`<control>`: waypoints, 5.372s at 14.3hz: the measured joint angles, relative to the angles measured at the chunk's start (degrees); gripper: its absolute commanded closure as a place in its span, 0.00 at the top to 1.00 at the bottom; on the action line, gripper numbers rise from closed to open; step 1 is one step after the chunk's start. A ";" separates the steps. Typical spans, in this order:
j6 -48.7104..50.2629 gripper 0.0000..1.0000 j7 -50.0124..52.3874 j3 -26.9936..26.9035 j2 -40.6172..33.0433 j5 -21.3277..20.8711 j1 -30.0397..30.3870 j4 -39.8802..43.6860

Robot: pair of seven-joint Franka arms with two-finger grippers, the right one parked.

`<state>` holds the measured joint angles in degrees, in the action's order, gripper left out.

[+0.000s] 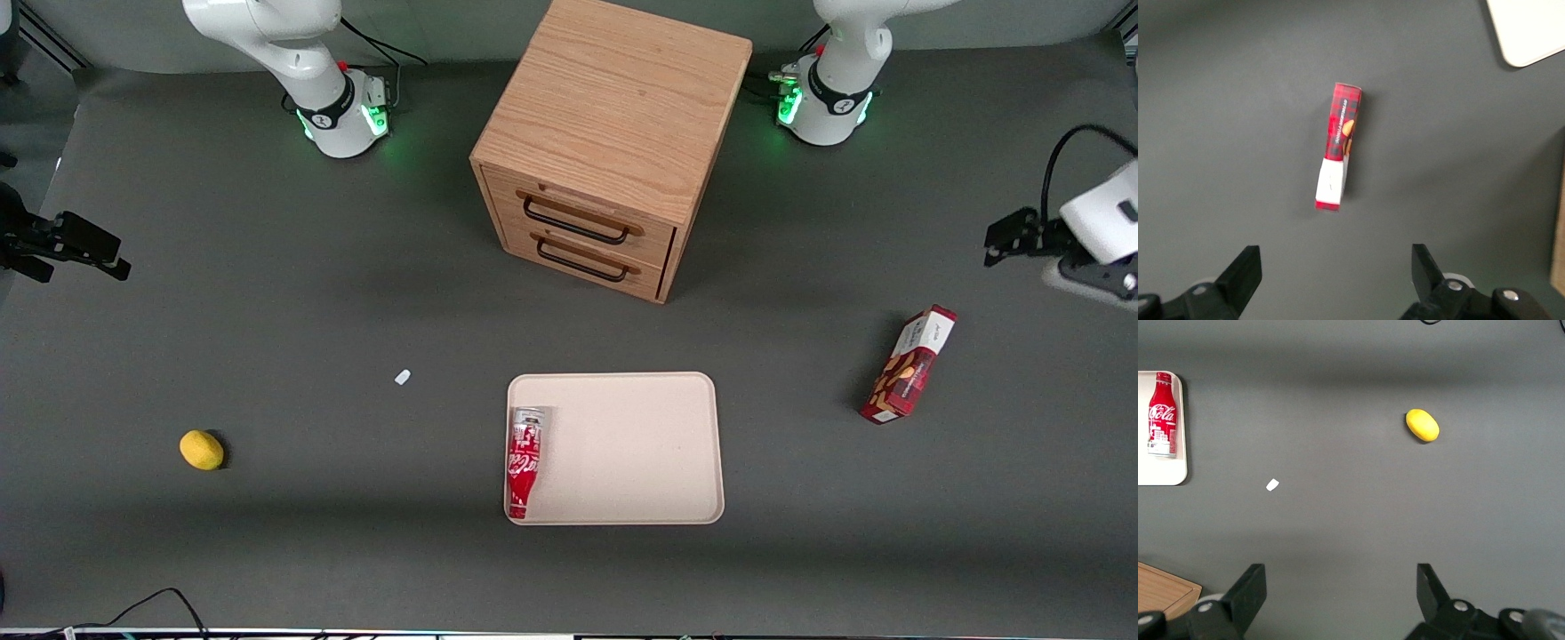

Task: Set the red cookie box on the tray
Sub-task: 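Lower the open left gripper over the red plaid cookie box, then close the left gripper on the cookie box, then lift the cookie box and carry it toward the white tray, then lower the cookie box onto the tray beside the Coca-Cola bottle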

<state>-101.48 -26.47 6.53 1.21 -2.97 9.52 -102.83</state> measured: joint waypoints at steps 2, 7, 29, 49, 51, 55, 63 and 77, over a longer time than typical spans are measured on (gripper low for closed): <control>-6.51 1.00 -3.09 -0.04 2.22 -0.15 0.34 -3.60; -20.25 1.00 -6.92 -0.09 8.68 -2.07 0.53 -9.89; -40.92 0.00 -7.62 -0.35 20.44 -3.41 0.88 -17.20; -5.27 0.00 4.13 0.93 14.63 3.72 -2.12 8.98; -2.04 0.00 9.97 1.15 14.70 4.01 -4.71 12.99; -0.34 0.00 26.03 3.59 17.23 4.39 -10.99 18.22; -4.07 0.00 47.38 4.31 34.07 4.21 -22.93 32.82; -18.51 0.00 52.55 2.07 49.04 -3.57 -27.60 34.47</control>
<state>-119.99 26.08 8.60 50.25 -6.54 -18.08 -68.35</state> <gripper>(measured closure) 0.868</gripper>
